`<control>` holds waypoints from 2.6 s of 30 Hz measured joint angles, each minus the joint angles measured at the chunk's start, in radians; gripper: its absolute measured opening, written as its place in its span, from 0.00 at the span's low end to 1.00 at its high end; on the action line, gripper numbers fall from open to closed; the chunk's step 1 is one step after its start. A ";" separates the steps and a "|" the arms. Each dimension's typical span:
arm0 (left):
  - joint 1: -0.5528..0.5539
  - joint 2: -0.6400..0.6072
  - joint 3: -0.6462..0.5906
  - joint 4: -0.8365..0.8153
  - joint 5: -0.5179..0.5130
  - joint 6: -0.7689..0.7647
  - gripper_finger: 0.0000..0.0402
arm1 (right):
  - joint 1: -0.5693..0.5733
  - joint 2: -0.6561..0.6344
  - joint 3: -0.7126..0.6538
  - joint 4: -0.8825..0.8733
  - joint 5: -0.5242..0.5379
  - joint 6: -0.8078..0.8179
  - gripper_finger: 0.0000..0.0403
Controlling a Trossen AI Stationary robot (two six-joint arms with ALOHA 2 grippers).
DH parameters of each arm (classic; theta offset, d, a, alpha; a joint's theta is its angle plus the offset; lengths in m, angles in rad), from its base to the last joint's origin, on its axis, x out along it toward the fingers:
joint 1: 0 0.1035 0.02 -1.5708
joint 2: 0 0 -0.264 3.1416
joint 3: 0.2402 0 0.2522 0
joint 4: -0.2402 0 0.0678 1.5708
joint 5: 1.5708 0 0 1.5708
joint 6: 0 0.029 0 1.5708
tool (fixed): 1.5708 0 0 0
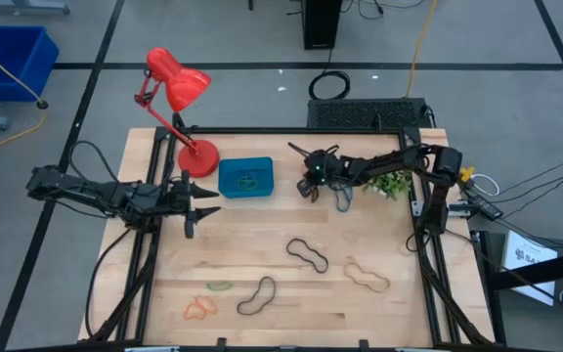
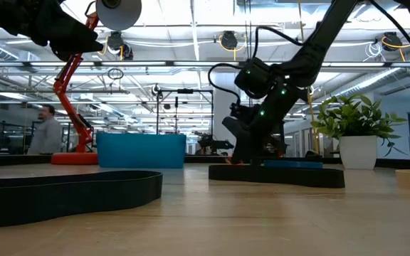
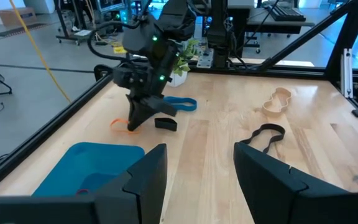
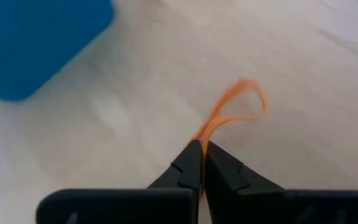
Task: Pick and place rubber bands into bin
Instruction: Put the orange rubber band into the blue bin
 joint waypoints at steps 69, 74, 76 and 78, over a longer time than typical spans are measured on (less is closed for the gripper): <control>0.086 1.047 0.265 0.895 0.364 -0.193 0.47 | 0.532 -0.336 0.001 0.196 0.002 -0.489 0.00; 0.093 1.047 0.265 0.896 0.362 -0.175 0.34 | 0.532 -0.336 0.001 0.189 0.002 -0.469 0.00; 0.103 1.047 0.265 0.896 0.360 -0.167 0.27 | 0.532 -0.336 0.001 0.181 0.002 -0.463 0.00; 0.113 1.047 0.264 0.895 0.360 -0.165 0.21 | 0.532 -0.336 0.001 0.171 0.006 -0.462 0.00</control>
